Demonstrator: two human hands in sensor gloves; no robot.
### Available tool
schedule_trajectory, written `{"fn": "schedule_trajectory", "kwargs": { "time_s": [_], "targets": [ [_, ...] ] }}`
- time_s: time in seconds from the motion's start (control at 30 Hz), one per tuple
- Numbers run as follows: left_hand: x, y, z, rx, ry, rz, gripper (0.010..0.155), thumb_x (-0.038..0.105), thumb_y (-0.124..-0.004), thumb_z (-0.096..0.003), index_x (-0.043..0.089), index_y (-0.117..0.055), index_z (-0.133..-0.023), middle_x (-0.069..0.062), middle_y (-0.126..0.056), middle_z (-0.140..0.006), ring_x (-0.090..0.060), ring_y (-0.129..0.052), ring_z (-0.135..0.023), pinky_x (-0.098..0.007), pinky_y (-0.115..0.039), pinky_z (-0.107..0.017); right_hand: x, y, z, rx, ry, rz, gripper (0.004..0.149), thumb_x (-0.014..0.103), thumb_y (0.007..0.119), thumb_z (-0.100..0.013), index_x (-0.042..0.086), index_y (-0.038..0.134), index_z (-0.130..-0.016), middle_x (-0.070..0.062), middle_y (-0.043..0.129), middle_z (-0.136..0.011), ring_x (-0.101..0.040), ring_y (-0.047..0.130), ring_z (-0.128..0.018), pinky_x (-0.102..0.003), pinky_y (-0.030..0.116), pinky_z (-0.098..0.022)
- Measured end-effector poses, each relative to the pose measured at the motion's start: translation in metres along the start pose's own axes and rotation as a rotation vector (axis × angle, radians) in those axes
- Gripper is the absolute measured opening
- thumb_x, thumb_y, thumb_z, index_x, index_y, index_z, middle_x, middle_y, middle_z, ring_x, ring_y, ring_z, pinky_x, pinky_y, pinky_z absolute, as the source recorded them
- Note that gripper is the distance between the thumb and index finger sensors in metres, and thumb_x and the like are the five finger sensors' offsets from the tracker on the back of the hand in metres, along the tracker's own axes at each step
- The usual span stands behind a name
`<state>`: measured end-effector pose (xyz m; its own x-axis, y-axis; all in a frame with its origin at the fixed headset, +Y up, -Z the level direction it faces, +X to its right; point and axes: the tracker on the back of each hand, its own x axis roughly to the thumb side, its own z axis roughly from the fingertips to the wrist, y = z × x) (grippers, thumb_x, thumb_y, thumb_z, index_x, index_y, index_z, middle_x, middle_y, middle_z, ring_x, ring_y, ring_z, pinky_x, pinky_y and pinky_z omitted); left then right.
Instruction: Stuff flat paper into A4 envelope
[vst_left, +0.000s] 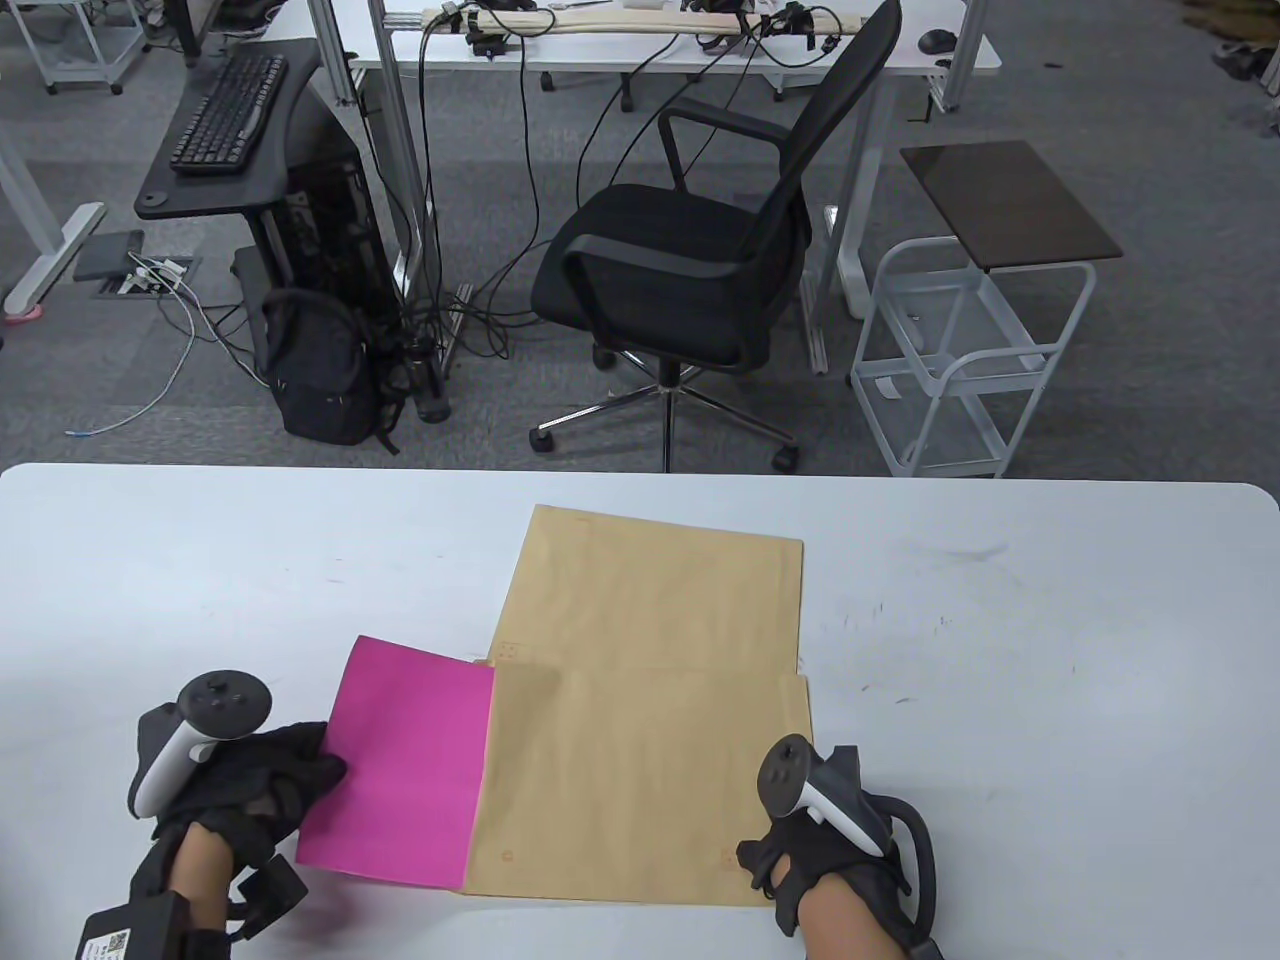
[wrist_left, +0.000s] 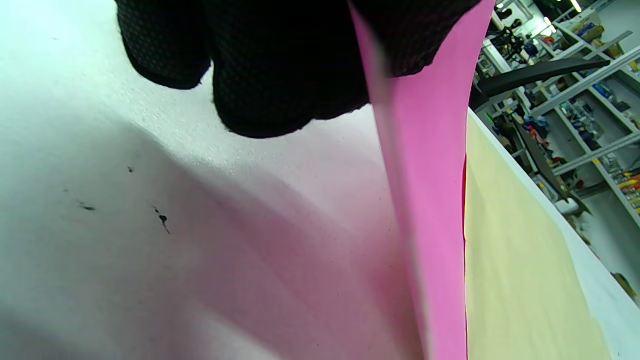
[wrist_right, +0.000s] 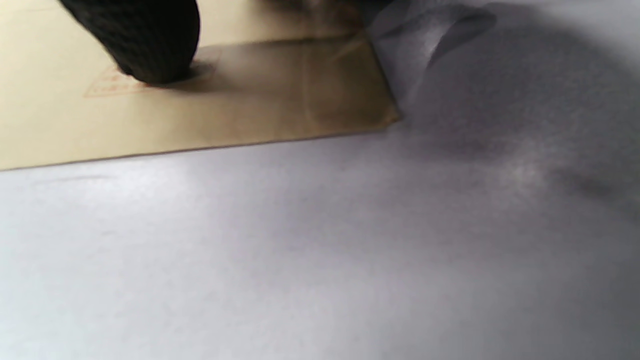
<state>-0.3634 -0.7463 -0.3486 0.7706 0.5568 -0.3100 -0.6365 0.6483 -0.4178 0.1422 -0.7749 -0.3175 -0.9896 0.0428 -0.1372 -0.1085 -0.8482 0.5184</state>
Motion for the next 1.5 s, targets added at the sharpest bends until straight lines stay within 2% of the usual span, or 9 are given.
{"fn": "schedule_trajectory", "kwargs": {
  "time_s": [1.0, 1.5],
  "targets": [
    [0.041, -0.035, -0.013, 0.003, -0.025, -0.113, 0.046, 0.035, -0.078, -0.0452, 0.022, -0.083, -0.089, 0.013, -0.099, -0.065, -0.015, -0.107, -0.047, -0.048, -0.086, -0.06, 0.0, 0.001, 0.0, 0.01, -0.008, 0.004, 0.082, 0.063, 0.079, -0.047, 0.039, 0.032, -0.11, 0.002, 0.022, -0.111, -0.035, 0.036, -0.108, -0.066, 0.046, -0.071],
    [0.062, -0.06, -0.021, 0.005, 0.018, -0.154, 0.046, 0.036, -0.079, -0.0449, 0.02, -0.083, -0.088, 0.013, -0.1, -0.064, -0.014, -0.108, -0.045, -0.046, -0.088, -0.057, 0.001, 0.001, 0.001, 0.014, -0.009, 0.006, 0.082, 0.063, 0.079, -0.048, 0.039, 0.031, -0.11, 0.002, 0.021, -0.111, -0.035, 0.035, -0.109, -0.066, 0.046, -0.071]
  ]
}}
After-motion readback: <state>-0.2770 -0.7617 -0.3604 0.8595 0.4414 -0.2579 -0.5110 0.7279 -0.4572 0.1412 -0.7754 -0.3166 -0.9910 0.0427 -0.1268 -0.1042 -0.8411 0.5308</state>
